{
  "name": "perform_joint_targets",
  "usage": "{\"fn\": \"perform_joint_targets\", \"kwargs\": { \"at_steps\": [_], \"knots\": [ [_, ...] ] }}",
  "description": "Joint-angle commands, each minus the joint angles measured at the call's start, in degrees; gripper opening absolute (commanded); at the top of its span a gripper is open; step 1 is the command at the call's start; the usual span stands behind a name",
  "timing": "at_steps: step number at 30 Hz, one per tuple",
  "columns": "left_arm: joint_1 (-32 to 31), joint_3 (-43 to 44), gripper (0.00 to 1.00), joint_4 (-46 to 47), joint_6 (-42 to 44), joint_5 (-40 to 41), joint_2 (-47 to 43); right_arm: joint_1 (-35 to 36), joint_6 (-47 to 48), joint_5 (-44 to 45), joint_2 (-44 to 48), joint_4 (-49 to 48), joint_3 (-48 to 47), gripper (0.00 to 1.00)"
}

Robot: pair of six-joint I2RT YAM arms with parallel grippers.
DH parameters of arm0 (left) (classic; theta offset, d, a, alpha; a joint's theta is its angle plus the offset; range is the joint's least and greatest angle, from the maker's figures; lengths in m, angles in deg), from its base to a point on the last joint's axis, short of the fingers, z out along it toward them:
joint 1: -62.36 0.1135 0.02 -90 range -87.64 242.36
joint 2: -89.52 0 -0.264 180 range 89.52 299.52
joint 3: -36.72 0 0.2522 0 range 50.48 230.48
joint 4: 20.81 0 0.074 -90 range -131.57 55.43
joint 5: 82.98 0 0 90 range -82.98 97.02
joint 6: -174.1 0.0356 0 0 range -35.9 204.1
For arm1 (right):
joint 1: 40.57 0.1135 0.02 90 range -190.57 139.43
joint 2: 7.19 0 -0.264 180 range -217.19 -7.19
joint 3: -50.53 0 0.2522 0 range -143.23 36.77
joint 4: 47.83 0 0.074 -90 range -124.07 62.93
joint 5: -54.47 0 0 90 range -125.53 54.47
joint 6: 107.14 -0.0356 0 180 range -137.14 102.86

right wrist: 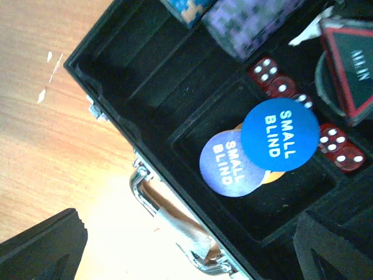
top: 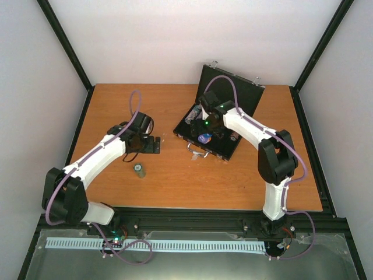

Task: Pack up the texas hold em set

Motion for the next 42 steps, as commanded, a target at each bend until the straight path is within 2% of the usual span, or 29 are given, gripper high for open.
{"fn": "perform_joint_targets", "kwargs": {
  "at_steps": [1,6,11,18,26,28,31,32,35,36,39,42],
  "knots": [
    [0.37,-0.73,0.99,-6.32,-2.11,2.14,-3.72,-0.43,2.09,-4.39,-0.72,-1.57,2.11,0.98],
    [0.36,-5.02,0.94,-10.79,-6.17,2.06,-9.07,0.04,3.3,-4.37,-1.42,-0.98,2.47,0.98],
    [0.39,-11.17,0.87,-9.62,-9.24,0.15,-11.05,0.06,3.63,-3.54,-1.21,-0.63,3.14,0.98],
    [0.37,-12.44,0.82,-4.66,-10.85,-2.19,-5.74,0.06,3.62,-1.72,1.05,-0.21,3.94,0.98],
    [0.44,-12.97,0.78,1.01,-10.59,-0.89,1.34,-0.02,4.47,0.55,2.89,0.93,4.52,0.98],
    [0.45,-12.54,0.7,1.6,-10.44,-0.73,2.42,-0.22,4.82,0.83,3.12,1.17,4.58,0.98],
    [0.45,-11.75,0.5,2.05,-9.93,-0.23,3.0,-0.58,5.43,1.22,3.4,1.39,4.56,0.98],
    [0.45,-11.61,0.42,2.09,-9.71,-0.05,3.25,-0.86,5.56,1.34,3.43,1.52,4.56,0.98],
    [0.45,-11.07,0.08,1.39,-9.05,0.19,4.14,-2.39,5.7,0.66,3.51,1.58,4.56,0.98],
    [0.45,-10.75,0.02,0.89,-8.75,-0.14,4.2,-3.01,5.67,0.3,3.55,1.56,4.51,0.98],
    [0.45,-8.78,0.01,-1.07,-7.2,-2.08,2.41,-5.18,5.58,-0.2,3.93,1.5,4.57,0.98],
    [0.45,-2.95,0.01,-4.56,-4.39,-6.77,-0.88,-7.58,5.25,0.77,4.7,1.4,4.67,0.98]
  ]
}}
